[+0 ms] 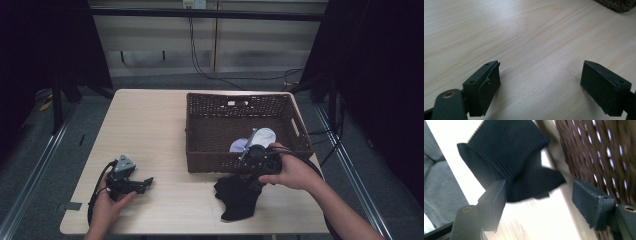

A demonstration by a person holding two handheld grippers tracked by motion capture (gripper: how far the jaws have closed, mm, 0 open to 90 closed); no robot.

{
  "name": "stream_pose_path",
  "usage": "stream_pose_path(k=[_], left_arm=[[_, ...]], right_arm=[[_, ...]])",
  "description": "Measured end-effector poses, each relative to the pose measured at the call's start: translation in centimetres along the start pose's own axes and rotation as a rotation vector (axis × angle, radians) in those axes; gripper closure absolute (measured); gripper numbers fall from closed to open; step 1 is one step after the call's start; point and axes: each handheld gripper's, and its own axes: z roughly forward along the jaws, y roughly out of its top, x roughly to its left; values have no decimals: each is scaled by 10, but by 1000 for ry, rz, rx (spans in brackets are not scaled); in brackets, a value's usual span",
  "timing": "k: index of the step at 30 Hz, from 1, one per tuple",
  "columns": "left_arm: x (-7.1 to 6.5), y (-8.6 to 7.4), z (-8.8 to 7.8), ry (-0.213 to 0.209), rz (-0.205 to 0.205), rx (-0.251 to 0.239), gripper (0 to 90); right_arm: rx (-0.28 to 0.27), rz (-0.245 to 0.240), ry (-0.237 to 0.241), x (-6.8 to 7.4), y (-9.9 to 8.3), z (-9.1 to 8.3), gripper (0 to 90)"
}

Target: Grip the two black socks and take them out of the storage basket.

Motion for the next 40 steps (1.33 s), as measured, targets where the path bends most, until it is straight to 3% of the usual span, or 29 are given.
stream_pose_path(k=[4, 15, 18, 20, 28, 37, 40], left_arm=[[0, 0, 0, 0, -3, -2, 153], [0, 0, 0, -4, 0, 0, 153], [0, 0, 0, -4, -4, -3, 153], [0, 0, 0, -4, -3, -3, 153], [0, 0, 0, -4, -3, -2, 153], [0, 0, 0, -4, -3, -3, 153], [0, 0, 0, -4, 0, 0, 153]], right_arm=[[-19, 35, 16, -4, -14, 2, 243], [-27, 146, -10, -12, -56, 18, 222], [-50, 173, 8, -13, -67, 24, 204], [-55, 186, -11, -14, -74, 28, 203], [-123, 288, -15, -14, -101, 49, 199], [-289, 336, -16, -11, -118, 66, 175], [-303, 335, -30, -10, -119, 66, 170]])
